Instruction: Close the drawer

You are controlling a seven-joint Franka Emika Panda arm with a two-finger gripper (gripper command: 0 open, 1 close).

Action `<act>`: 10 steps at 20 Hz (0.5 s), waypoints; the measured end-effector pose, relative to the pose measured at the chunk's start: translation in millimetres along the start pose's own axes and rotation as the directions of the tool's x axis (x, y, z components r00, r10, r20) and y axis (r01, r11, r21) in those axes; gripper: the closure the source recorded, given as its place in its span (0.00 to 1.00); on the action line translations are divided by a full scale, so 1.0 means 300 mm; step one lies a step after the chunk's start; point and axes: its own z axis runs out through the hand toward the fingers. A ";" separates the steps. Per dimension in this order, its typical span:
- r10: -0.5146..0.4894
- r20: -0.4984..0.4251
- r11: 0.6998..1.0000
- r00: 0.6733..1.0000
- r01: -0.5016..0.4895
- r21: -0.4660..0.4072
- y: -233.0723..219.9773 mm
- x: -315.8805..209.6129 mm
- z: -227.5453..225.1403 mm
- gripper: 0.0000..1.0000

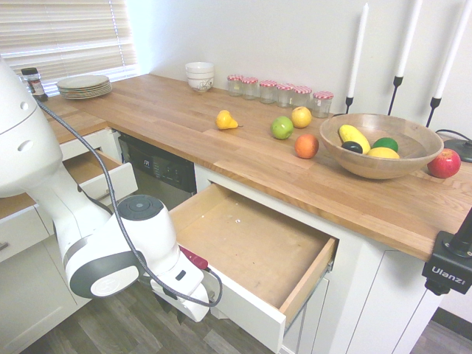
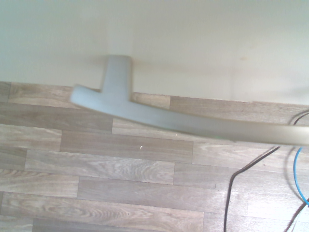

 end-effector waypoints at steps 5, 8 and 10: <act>-0.001 -0.003 1.000 1.000 0.001 0.001 -0.009 0.000 -0.002 1.00; 0.000 -0.002 1.000 1.000 0.000 0.000 -0.012 0.001 -0.003 1.00; 0.000 -0.002 1.000 1.000 0.000 0.001 -0.015 0.004 -0.005 1.00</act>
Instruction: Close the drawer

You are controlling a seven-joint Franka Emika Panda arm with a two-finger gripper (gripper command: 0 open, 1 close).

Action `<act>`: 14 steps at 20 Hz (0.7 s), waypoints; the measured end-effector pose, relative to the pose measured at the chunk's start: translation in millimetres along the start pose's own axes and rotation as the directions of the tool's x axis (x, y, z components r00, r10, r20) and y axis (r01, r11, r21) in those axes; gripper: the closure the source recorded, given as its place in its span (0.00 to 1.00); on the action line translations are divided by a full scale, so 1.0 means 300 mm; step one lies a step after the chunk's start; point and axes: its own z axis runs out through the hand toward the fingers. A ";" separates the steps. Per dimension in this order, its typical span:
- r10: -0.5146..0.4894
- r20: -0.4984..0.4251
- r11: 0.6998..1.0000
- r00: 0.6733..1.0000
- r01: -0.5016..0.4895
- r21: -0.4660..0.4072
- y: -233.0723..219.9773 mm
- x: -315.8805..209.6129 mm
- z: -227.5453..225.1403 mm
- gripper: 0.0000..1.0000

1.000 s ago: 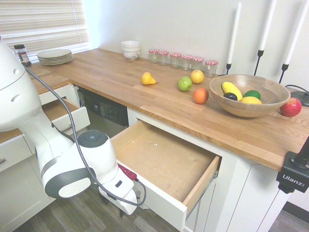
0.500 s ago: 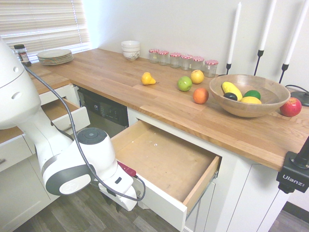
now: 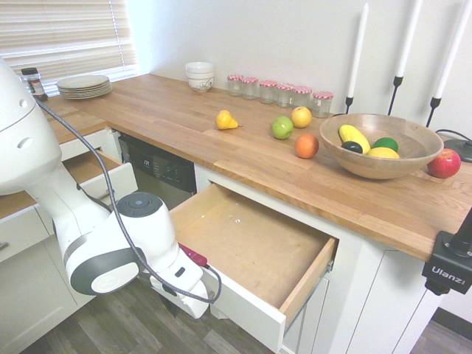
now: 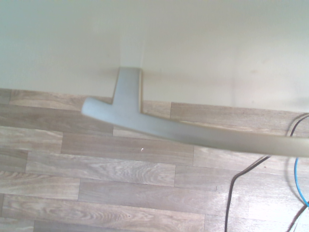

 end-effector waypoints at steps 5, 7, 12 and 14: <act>0.000 -0.012 1.000 1.000 0.000 0.010 -0.027 0.034 0.005 1.00; -0.003 -0.014 1.000 1.000 0.003 0.011 -0.044 0.051 0.026 1.00; -0.009 -0.021 1.000 1.000 0.009 0.017 -0.095 0.103 0.092 1.00; -0.007 -0.027 1.000 1.000 0.007 0.021 -0.111 0.129 0.115 1.00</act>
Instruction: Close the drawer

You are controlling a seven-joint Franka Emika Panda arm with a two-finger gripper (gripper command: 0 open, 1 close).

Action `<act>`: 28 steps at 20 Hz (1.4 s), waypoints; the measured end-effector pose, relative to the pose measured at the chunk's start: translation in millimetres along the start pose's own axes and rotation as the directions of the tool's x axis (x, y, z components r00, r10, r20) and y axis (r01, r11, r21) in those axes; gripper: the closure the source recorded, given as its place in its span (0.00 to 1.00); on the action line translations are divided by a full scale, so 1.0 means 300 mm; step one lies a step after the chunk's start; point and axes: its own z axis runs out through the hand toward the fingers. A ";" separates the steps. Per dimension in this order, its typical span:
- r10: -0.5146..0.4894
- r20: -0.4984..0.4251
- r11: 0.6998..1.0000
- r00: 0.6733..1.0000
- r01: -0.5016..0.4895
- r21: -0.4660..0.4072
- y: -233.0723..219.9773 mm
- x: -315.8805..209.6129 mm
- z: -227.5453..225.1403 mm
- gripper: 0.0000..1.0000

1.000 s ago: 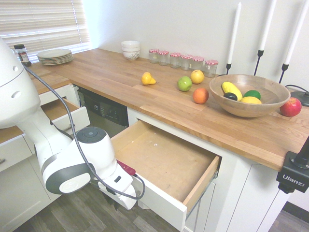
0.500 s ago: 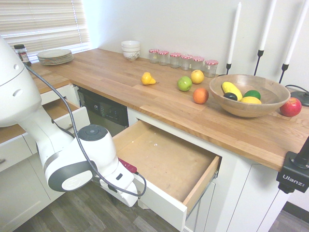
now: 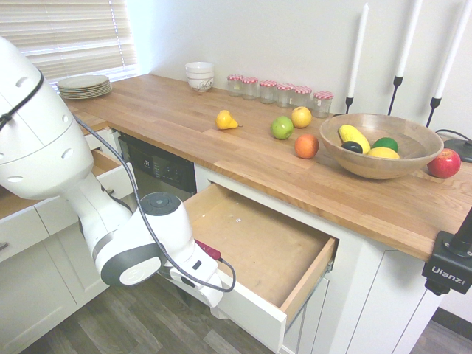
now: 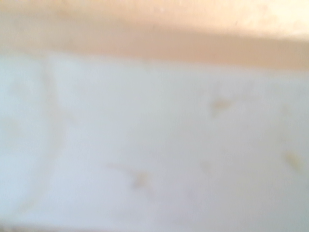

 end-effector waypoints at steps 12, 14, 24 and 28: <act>0.008 -0.021 0.999 1.000 -0.007 0.037 -0.173 0.214 0.071 1.00; 0.011 -0.026 0.999 1.000 -0.010 0.038 -0.204 0.245 0.073 1.00; 0.030 -0.045 0.999 0.999 -0.028 0.040 -0.341 0.409 0.018 1.00; 0.035 -0.054 0.999 0.998 -0.033 0.036 -0.380 0.463 0.003 1.00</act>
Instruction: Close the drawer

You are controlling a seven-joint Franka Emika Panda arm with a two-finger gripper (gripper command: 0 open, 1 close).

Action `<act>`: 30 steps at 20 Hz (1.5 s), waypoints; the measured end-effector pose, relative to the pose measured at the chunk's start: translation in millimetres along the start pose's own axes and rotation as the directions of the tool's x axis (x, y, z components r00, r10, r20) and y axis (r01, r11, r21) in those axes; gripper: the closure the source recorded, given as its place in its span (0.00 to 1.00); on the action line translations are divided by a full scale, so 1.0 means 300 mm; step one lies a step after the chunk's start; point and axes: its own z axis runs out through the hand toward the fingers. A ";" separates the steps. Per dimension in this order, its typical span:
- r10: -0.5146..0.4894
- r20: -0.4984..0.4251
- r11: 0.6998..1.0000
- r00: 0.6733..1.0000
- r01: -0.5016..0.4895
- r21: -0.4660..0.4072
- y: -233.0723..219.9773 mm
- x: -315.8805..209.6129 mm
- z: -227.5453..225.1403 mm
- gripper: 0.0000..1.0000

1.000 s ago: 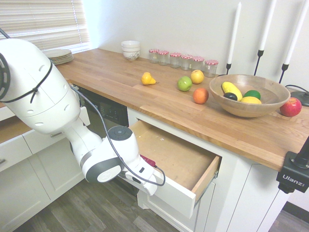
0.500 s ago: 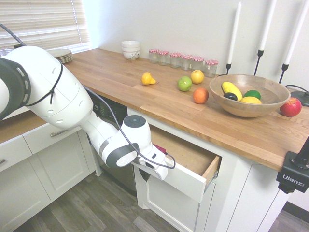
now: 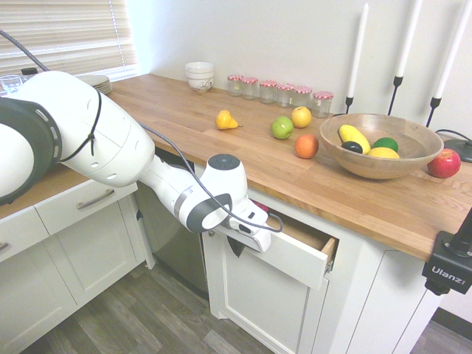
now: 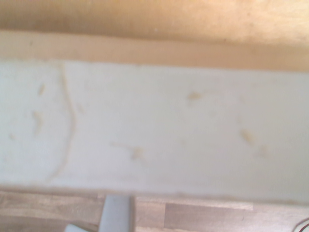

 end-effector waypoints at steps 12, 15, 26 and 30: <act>0.012 -0.018 1.000 1.000 -0.012 -0.011 -0.084 0.105 0.037 1.00; 0.019 -0.011 1.000 1.000 -0.019 -0.020 -0.086 0.113 0.054 1.00; 0.016 0.007 0.999 1.000 -0.016 -0.039 -0.099 0.121 0.055 1.00; 0.015 0.008 0.999 1.000 -0.015 -0.041 -0.105 0.113 0.055 1.00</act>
